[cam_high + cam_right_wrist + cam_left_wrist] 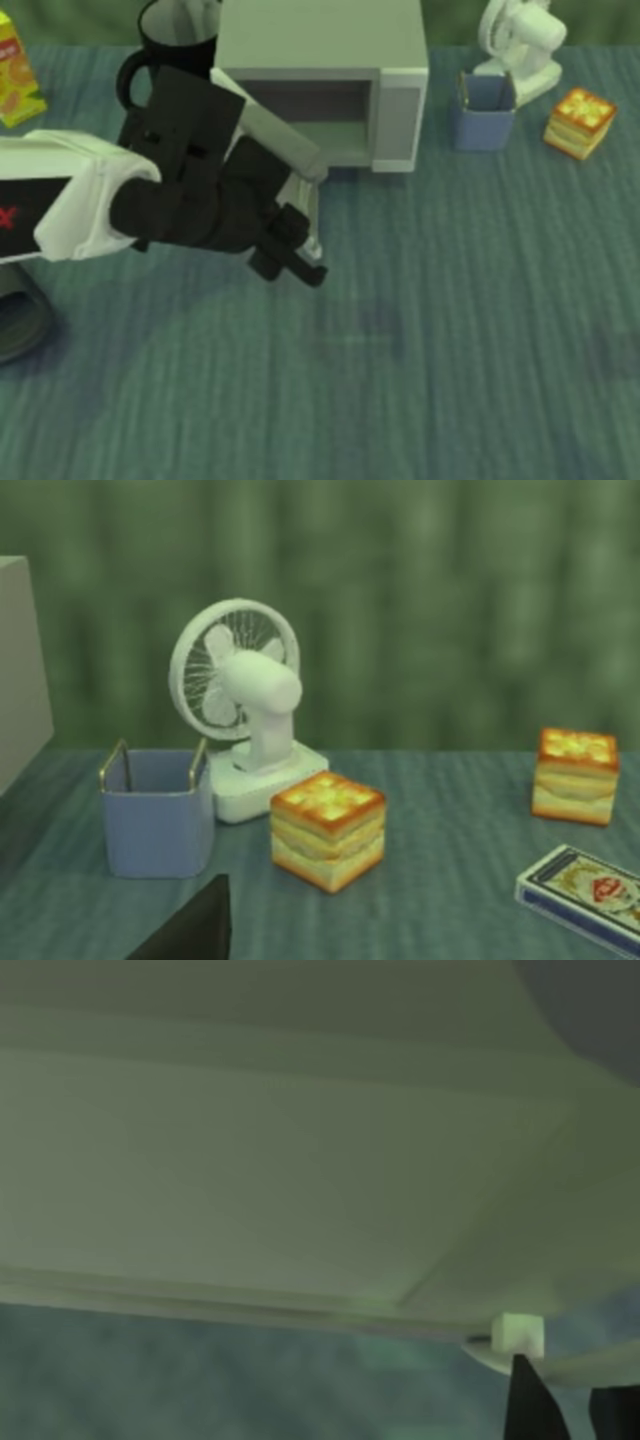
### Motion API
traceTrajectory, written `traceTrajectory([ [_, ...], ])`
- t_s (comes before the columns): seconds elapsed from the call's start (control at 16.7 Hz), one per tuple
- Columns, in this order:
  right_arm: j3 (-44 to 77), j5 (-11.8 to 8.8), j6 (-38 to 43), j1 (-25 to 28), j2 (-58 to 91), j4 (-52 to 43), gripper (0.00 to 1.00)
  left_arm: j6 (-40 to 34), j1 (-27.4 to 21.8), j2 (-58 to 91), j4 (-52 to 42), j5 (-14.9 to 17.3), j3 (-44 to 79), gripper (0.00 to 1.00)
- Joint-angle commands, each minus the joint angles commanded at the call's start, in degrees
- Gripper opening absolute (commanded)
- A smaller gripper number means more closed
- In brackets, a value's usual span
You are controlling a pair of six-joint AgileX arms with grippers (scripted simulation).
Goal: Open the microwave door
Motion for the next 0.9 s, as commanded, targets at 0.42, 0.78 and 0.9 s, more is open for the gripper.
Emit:
traceTrajectory([
  [0.42, 0.0, 0.0, 0.0, 0.0, 0.0, 0.0, 1.0, 3.42, 1.82, -0.71, -0.74, 2.02, -0.48, 0.0],
  [0.78, 0.0, 0.0, 0.0, 0.0, 0.0, 0.0, 1.0, 3.42, 1.82, -0.71, -0.74, 2.02, -0.48, 0.0],
  [0.9, 0.0, 0.0, 0.0, 0.0, 0.0, 0.0, 1.0, 3.42, 1.82, -0.71, -0.74, 2.02, -0.48, 0.0],
])
